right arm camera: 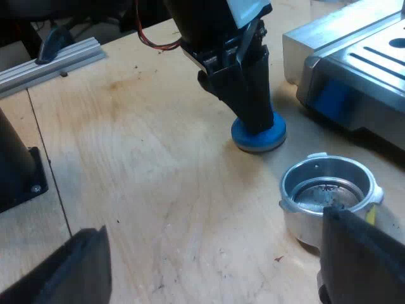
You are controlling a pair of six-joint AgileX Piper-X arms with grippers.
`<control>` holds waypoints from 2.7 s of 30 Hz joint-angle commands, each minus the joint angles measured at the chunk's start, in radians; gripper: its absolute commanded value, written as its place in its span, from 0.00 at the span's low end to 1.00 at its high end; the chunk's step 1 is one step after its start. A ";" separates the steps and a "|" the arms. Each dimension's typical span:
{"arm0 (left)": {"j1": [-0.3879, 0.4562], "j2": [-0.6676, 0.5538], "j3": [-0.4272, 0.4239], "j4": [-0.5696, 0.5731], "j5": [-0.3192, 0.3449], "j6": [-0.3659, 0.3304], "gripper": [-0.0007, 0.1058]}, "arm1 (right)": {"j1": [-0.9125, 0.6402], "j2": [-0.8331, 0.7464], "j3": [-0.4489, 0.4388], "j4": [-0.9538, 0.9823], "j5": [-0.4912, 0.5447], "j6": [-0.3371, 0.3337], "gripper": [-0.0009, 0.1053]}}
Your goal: Grind coffee beans and then tamp
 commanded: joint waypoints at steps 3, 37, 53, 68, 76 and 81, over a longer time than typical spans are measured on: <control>0.000 0.010 0.002 0.010 -0.015 -0.006 0.53 | 0.001 -0.004 -0.003 -0.006 -0.003 -0.014 0.67; 0.000 -0.766 -0.095 0.213 0.004 -0.003 0.79 | 0.001 0.000 -0.340 0.324 -0.001 0.008 0.67; 0.000 -0.803 -0.264 0.219 -0.014 -0.003 0.79 | -0.114 -0.081 -0.713 0.934 0.102 -0.054 0.67; 0.010 -0.713 -0.296 0.197 -0.152 -0.003 0.79 | -0.748 -0.174 -0.748 1.115 -0.268 0.000 0.67; 0.154 -0.656 -0.343 0.202 -0.096 -0.019 0.79 | -1.009 -0.222 -0.748 1.160 -0.388 -0.014 0.67; 0.175 -0.657 -0.343 0.213 -0.066 -0.029 0.79 | -1.177 -0.227 -0.748 1.202 -0.437 -0.021 0.67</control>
